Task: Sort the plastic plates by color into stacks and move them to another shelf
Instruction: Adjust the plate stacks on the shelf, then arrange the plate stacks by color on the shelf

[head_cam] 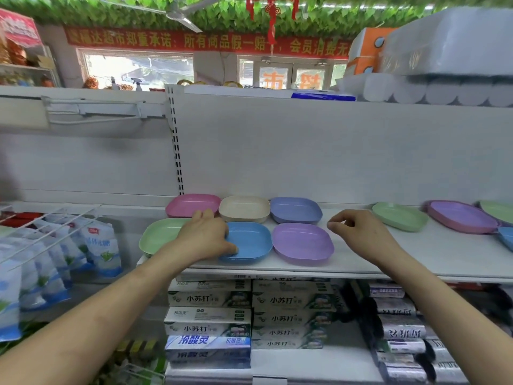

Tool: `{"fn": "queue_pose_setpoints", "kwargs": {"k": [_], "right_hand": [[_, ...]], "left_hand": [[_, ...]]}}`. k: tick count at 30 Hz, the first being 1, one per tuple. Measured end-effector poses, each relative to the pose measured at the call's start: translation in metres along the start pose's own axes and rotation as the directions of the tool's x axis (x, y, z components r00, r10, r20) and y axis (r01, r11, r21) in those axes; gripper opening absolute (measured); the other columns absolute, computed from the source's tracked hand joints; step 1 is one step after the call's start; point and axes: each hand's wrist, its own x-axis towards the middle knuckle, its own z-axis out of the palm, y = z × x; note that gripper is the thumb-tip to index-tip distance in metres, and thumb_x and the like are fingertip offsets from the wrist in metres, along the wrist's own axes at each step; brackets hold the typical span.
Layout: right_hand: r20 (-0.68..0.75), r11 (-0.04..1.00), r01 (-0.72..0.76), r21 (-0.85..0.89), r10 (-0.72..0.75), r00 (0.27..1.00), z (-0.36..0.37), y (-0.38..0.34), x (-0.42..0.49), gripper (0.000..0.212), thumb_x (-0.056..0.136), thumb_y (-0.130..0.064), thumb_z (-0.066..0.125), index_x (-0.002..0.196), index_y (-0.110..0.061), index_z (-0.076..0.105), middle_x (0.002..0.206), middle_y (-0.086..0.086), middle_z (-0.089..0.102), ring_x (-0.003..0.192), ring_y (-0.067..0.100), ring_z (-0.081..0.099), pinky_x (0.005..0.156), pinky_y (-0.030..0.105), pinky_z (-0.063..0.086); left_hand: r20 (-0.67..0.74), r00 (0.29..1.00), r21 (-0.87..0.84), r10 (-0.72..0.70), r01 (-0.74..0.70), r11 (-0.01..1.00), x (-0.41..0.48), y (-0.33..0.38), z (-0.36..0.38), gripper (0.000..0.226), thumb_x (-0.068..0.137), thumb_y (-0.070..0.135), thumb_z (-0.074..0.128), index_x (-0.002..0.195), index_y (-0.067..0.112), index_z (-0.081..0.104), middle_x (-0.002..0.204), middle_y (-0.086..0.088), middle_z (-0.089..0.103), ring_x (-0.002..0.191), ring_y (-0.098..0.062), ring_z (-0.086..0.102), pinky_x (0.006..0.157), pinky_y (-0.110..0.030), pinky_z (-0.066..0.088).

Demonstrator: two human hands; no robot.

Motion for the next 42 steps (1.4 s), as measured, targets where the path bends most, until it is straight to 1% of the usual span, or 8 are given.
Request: {"fn": "queue_pose_setpoints", "kwargs": {"k": [5, 10, 14, 20, 25, 32, 39, 42], "right_hand": [[-0.016, 1.000, -0.003, -0.018, 0.003, 1.000, -0.021, 0.021, -0.001, 0.012, 0.091, -0.036, 0.067, 0.083, -0.031, 0.074, 0.066, -0.006, 0.062, 0.065, 0.013, 0.058, 0.061, 0.031, 0.042], [-0.015, 1.000, -0.019, -0.003, 0.019, 1.000, -0.058, 0.057, -0.008, 0.011, 0.093, -0.035, 0.067, 0.086, -0.031, 0.074, 0.067, -0.005, 0.062, 0.064, 0.010, 0.056, 0.060, 0.029, 0.041], [0.021, 0.997, -0.053, 0.050, 0.052, 0.998, -0.094, 0.096, -0.012, 0.009, 0.090, -0.038, 0.070, 0.090, -0.032, 0.076, 0.087, 0.005, 0.072, 0.084, 0.020, 0.068, 0.083, 0.037, 0.054], [0.006, 0.996, -0.081, 0.019, 0.081, 0.997, -0.152, 0.153, -0.024, 0.006, 0.092, -0.037, 0.069, 0.094, -0.033, 0.073, 0.089, 0.011, 0.072, 0.086, 0.026, 0.068, 0.071, 0.031, 0.048], [-0.029, 0.994, -0.111, 0.009, 0.111, 0.993, -0.178, 0.194, -0.026, 0.006, 0.092, -0.036, 0.069, 0.095, -0.033, 0.074, 0.085, 0.003, 0.072, 0.065, 0.008, 0.059, 0.064, 0.026, 0.047], [-0.074, 0.989, -0.147, -0.013, 0.146, 0.987, -0.191, 0.239, -0.012, 0.006, 0.091, -0.038, 0.069, 0.094, -0.036, 0.074, 0.085, -0.005, 0.069, 0.079, 0.012, 0.063, 0.078, 0.036, 0.055], [-0.124, 0.978, -0.153, -0.143, 0.136, 0.983, -0.209, 0.254, 0.009, 0.010, 0.094, -0.038, 0.067, 0.099, -0.031, 0.073, 0.089, -0.009, 0.069, 0.084, 0.010, 0.063, 0.079, 0.033, 0.051], [-0.187, 0.977, -0.144, -0.158, 0.114, 0.976, -0.220, 0.260, 0.017, 0.007, 0.096, -0.031, 0.067, 0.095, -0.026, 0.072, 0.087, -0.011, 0.068, 0.080, 0.003, 0.060, 0.071, 0.028, 0.046]], "left_hand": [[-0.168, 0.985, -0.104, 0.029, -0.047, 0.993, 0.008, 0.039, -0.007, 0.049, 0.092, 0.050, 0.063, 0.136, 0.030, 0.059, 0.130, -0.006, 0.050, 0.126, -0.028, 0.044, 0.098, -0.042, 0.046], [-0.324, 0.926, -0.293, 0.193, -0.293, 0.910, 0.016, 0.099, -0.010, 0.040, 0.096, 0.045, 0.060, 0.132, 0.028, 0.060, 0.104, 0.004, 0.055, 0.092, -0.015, 0.056, 0.078, -0.033, 0.045], [-0.374, 0.879, -0.347, 0.296, -0.428, 0.834, 0.025, 0.153, 0.000, 0.037, 0.097, 0.042, 0.062, 0.131, 0.027, 0.062, 0.093, 0.012, 0.056, 0.082, -0.003, 0.055, 0.075, -0.029, 0.044], [-0.380, 0.865, -0.427, 0.329, -0.479, 0.766, 0.038, 0.231, 0.023, 0.032, 0.096, 0.044, 0.065, 0.125, 0.029, 0.064, 0.090, 0.013, 0.062, 0.081, -0.004, 0.060, 0.076, -0.025, 0.047], [-0.361, 0.864, -0.419, 0.351, -0.487, 0.766, 0.052, 0.270, 0.034, 0.032, 0.097, 0.045, 0.063, 0.125, 0.030, 0.065, 0.092, 0.013, 0.062, 0.084, -0.003, 0.059, 0.082, -0.032, 0.051], [-0.325, 0.865, -0.409, 0.382, -0.492, 0.768, 0.088, 0.304, 0.037, 0.032, 0.098, 0.043, 0.061, 0.127, 0.031, 0.063, 0.097, 0.013, 0.062, 0.086, -0.002, 0.057, 0.079, -0.029, 0.047], [-0.314, 0.847, -0.392, 0.428, -0.526, 0.754, 0.134, 0.324, 0.040, 0.031, 0.097, 0.041, 0.062, 0.127, 0.031, 0.065, 0.097, 0.011, 0.059, 0.086, -0.003, 0.058, 0.078, -0.030, 0.044], [-0.305, 0.845, -0.379, 0.439, -0.531, 0.758, 0.150, 0.328, 0.044, 0.032, 0.096, 0.042, 0.062, 0.126, 0.030, 0.064, 0.097, 0.011, 0.058, 0.085, -0.002, 0.058, 0.080, -0.032, 0.047]]}}
